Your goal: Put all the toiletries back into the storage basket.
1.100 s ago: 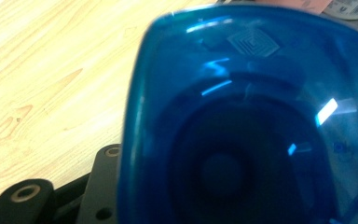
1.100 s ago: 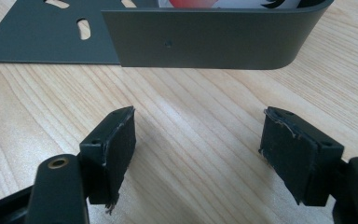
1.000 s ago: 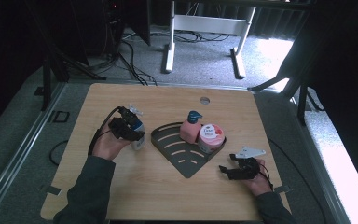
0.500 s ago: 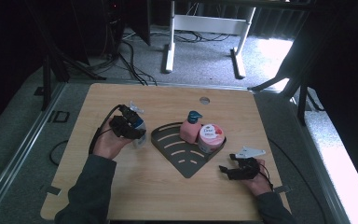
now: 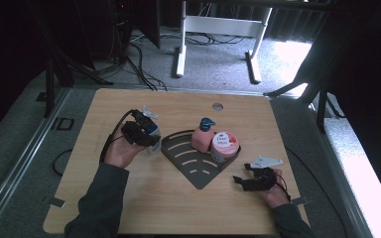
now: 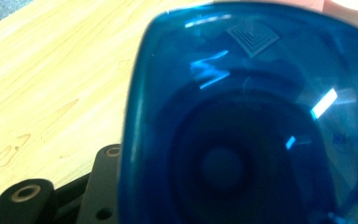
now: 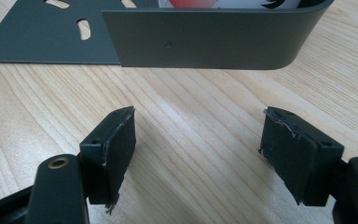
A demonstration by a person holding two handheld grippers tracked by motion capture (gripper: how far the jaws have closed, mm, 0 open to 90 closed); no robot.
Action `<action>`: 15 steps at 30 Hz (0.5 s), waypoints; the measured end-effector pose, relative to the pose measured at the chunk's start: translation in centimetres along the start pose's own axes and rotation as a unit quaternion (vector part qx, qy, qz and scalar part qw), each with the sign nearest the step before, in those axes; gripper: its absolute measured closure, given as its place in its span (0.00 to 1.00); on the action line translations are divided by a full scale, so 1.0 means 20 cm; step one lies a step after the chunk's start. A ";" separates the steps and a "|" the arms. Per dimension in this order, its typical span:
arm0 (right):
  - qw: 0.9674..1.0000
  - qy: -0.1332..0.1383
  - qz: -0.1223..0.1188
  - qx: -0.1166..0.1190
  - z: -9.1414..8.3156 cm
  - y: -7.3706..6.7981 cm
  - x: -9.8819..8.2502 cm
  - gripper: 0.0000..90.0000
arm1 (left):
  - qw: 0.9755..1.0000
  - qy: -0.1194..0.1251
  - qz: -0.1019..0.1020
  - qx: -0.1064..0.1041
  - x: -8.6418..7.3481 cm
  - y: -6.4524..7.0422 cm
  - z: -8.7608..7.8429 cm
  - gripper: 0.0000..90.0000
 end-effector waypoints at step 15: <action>1.000 0.001 -0.001 0.001 0.00 0.00 0.00 0.29 | 1.000 0.002 0.012 -0.010 0.07 0.05 0.04 0.62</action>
Point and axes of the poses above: each handheld gripper's, and its own axes: z roughly forward along the jaws, x roughly out of its top, y roughly to its right, the point moved 2 cm from there along z, roughly forward along the jaws, and after that the axes turned 15 degrees about -x, right-handed, at the moved point
